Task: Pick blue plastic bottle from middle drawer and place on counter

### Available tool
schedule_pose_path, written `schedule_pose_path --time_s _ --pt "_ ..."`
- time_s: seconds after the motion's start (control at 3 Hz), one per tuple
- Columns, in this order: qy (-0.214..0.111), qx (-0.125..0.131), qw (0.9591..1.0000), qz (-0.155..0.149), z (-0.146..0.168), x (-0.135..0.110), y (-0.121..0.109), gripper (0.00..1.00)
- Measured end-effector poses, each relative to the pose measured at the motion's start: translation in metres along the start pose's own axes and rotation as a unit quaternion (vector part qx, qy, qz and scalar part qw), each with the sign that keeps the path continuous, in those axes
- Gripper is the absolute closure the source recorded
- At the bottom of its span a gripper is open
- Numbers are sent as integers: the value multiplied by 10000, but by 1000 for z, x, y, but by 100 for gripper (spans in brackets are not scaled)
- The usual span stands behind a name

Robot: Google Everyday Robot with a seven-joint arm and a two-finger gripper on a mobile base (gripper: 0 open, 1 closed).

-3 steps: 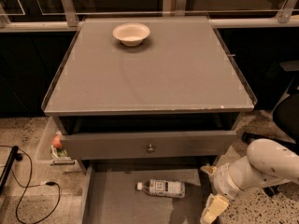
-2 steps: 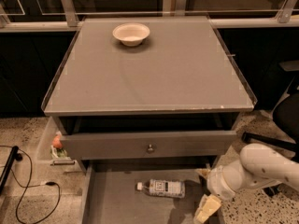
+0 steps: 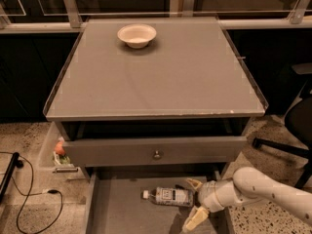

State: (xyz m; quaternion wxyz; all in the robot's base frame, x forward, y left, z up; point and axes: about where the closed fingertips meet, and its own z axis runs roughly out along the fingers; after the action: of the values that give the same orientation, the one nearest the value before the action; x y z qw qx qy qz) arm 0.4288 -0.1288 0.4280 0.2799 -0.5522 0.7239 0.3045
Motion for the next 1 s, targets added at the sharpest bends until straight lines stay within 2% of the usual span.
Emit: schedule_pose_path --time_s 0.33,0.67,1.0 --pt "-137 142 9990 -408 25 2 -9 0" --pt "-90 388 9971 -647 32 4 -20 0" --pt "199 673 9945 -780 38 11 -29 0"
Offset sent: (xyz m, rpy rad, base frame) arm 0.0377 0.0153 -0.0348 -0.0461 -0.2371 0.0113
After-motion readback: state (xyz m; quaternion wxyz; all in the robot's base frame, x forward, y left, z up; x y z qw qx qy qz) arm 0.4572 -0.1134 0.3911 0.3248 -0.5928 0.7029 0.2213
